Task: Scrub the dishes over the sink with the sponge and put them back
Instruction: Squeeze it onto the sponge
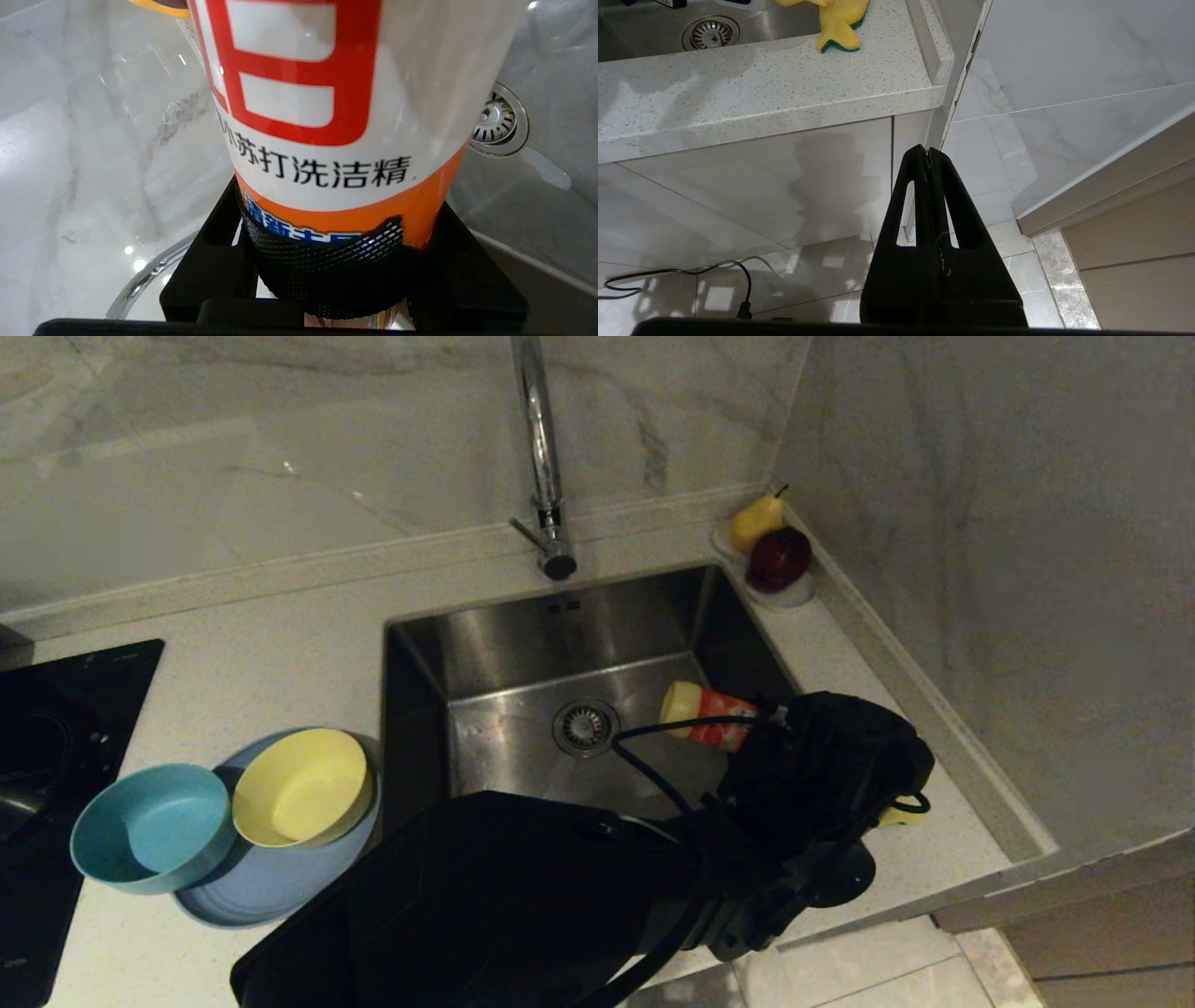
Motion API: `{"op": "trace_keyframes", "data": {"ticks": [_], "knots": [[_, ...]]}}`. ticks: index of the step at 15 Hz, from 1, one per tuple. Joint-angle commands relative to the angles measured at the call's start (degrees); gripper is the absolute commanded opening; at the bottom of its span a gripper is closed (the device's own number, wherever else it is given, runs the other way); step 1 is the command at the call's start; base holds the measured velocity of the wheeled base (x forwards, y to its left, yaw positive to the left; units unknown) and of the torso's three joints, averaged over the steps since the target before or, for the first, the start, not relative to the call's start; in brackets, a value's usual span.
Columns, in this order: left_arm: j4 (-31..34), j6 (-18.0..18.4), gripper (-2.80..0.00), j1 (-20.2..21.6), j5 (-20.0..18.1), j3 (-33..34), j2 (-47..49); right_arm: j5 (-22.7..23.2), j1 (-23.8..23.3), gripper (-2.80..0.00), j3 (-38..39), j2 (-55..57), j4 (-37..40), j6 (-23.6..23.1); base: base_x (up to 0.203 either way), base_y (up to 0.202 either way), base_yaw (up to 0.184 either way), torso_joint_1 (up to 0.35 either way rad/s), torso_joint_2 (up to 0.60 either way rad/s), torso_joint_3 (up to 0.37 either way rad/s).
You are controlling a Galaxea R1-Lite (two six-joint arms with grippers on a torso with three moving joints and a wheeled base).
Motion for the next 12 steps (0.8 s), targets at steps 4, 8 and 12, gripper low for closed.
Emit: {"op": "trace_keyframes", "data": {"ticks": [4,8,12], "knots": [[-0.32,1.4,-2.8,0.06,0.31,-0.05,-0.02,0.0,0.02,-2.8,0.01,-0.11,-0.02,0.0,0.0,0.0,0.0,0.0,0.0,0.0],[-0.41,1.4,-2.8,-0.02,0.31,-0.05,0.33,0.0,0.02,-2.8,0.01,-0.11,-0.02,0.0,0.0,0.0,0.0,0.0,0.0,0.0],[-0.41,1.4,-2.8,-0.02,0.31,-0.05,0.15,0.0,0.02,-2.8,0.01,-0.11,-0.02,0.0,0.0,0.0,0.0,0.0,0.0,0.0]]}}
